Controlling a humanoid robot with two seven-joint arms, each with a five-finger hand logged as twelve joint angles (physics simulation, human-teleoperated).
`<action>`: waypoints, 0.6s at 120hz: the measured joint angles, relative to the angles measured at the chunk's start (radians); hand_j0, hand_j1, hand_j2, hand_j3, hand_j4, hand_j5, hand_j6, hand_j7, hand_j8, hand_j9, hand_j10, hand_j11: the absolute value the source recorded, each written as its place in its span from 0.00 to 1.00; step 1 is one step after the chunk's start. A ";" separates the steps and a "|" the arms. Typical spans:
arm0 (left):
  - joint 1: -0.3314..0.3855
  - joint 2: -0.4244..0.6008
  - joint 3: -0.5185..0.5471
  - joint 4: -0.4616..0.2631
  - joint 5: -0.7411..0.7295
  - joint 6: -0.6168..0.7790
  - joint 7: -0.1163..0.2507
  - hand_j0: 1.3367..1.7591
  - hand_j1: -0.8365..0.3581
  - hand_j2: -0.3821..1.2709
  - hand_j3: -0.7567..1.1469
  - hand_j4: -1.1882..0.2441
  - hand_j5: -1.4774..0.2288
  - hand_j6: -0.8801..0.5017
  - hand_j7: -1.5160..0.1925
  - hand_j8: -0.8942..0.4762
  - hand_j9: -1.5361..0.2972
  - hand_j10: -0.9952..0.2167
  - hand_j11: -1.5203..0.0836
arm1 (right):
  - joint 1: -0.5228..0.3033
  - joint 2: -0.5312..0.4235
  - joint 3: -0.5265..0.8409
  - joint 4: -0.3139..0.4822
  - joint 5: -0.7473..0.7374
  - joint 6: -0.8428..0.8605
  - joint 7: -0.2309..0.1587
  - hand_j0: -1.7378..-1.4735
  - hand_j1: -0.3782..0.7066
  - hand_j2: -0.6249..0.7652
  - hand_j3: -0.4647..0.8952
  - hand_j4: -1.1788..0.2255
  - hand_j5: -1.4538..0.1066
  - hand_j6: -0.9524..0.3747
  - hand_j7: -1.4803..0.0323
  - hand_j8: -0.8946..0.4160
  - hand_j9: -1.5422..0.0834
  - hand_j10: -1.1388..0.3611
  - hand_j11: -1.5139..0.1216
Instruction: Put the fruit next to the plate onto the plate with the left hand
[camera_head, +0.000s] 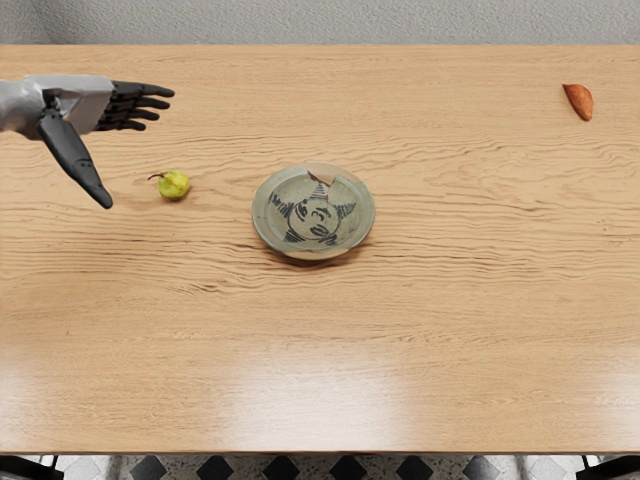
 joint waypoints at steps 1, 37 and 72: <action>0.000 0.000 0.000 0.000 0.000 0.000 0.000 0.76 0.98 0.23 0.40 0.82 0.86 0.62 0.88 0.64 0.83 0.81 0.94 | 0.000 0.000 0.000 0.000 0.000 0.000 0.000 0.30 0.03 0.45 0.34 0.84 0.93 0.72 0.98 0.68 0.95 0.76 0.93; -0.099 -0.130 -0.014 0.004 0.000 0.000 0.391 0.76 0.98 0.23 0.40 0.82 0.86 0.62 0.88 0.64 0.83 0.81 0.94 | 0.003 0.000 0.000 0.000 0.000 0.000 0.000 0.30 0.03 0.45 0.34 0.84 0.93 0.72 0.98 0.68 0.95 0.76 0.93; -0.123 -0.281 -0.005 0.007 0.165 0.086 0.477 0.76 0.98 0.23 0.40 0.82 0.85 0.62 0.88 0.64 0.83 0.81 0.94 | 0.006 0.000 0.000 0.000 0.000 0.000 0.000 0.30 0.03 0.45 0.34 0.84 0.93 0.72 0.98 0.68 0.95 0.76 0.93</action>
